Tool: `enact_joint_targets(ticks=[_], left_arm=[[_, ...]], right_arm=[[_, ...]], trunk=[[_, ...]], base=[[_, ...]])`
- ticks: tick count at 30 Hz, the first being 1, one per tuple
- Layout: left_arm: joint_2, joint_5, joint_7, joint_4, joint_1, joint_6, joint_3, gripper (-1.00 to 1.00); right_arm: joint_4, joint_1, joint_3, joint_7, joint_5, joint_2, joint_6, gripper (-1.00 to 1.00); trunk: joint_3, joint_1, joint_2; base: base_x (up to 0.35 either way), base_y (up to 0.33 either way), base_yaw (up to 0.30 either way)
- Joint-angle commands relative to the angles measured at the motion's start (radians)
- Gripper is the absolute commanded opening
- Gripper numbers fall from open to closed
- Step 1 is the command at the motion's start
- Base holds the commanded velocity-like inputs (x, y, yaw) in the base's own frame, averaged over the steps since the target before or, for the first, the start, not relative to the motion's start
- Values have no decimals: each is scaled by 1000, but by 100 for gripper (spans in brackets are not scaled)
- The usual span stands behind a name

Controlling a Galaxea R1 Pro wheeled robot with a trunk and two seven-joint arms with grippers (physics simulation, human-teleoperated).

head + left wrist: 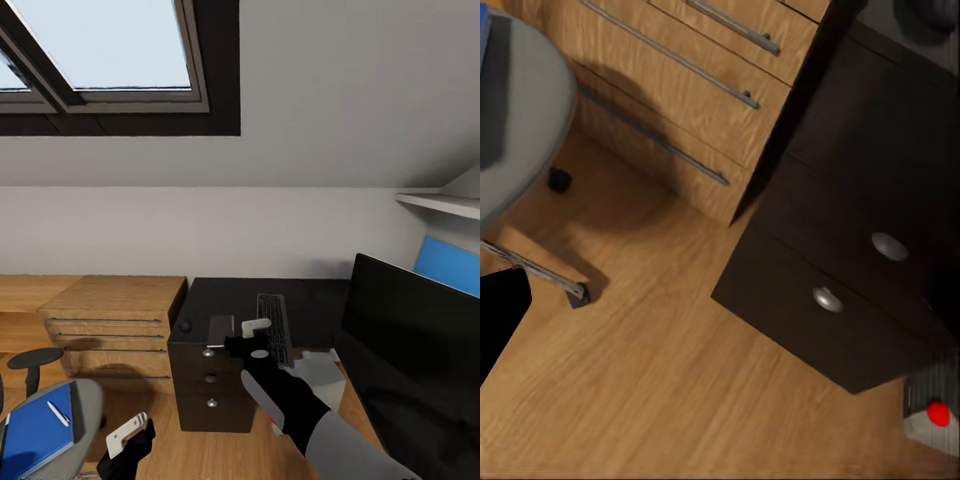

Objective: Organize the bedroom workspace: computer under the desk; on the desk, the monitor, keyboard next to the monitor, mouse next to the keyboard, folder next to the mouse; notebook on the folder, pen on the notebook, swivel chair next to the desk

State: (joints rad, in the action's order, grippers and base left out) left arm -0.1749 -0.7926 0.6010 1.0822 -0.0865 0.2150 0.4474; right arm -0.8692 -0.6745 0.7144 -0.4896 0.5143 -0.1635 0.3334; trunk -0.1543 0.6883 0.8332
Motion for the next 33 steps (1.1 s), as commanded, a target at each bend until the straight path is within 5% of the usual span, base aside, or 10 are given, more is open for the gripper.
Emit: enact_joint_targets(ticks=[1, 4, 9, 10, 15, 17, 23, 27, 33], left_arm=[[-2, -10, 5, 1, -1, 7, 4, 100], [-2, -11, 4, -4, -1, 1, 2, 100], [-2, -11, 3, -11, -1, -101, -3, 100], [-3, -10, 0, -58, -1, -156, -5, 100], [-2, -10, -3, -137, -1, -170, -4, 100], [-1, -11, -3, -229, -1, -171, -2, 100], [5, -10, -27, -340, -1, -171, 2, 100], [8, -11, -101, -428, -1, -169, 3, 100], [17, -10, -251, -564, -1, -120, 4, 100]], right_arm=[[0, -1, 9, -8, 7, 0, -2, 100], [6, -1, 30, -9, 7, -1, -32, 100], [14, 11, 50, -11, 9, -1, -74, 100], [25, 70, 54, -9, 8, -2, -90, 100], [32, 116, 58, -10, 6, 0, -122, 100], [80, 173, 70, -10, 5, 4, -182, 100], [232, 210, 112, -8, 3, -3, -297, 100], [407, 219, 159, -6, 5, -11, -417, 100], [621, 226, 173, 16, 6, -11, -572, 100]], trunk=[[2, -4, -6], [11, -16, -27], [27, -35, -62], [30, -39, -69], [46, -58, -104], [52, -66, -118], [62, -77, -139], [62, -77, -139], [62, -77, -139]], base=[[-335, 0, -255], [-337, 0, -173], [-328, 0, -50], [-242, 0, -7], [-254, 0, -4], [-322, 60, 0], [-308, 85, 0], [-111, 35, 0], [-27, 8, 0]])
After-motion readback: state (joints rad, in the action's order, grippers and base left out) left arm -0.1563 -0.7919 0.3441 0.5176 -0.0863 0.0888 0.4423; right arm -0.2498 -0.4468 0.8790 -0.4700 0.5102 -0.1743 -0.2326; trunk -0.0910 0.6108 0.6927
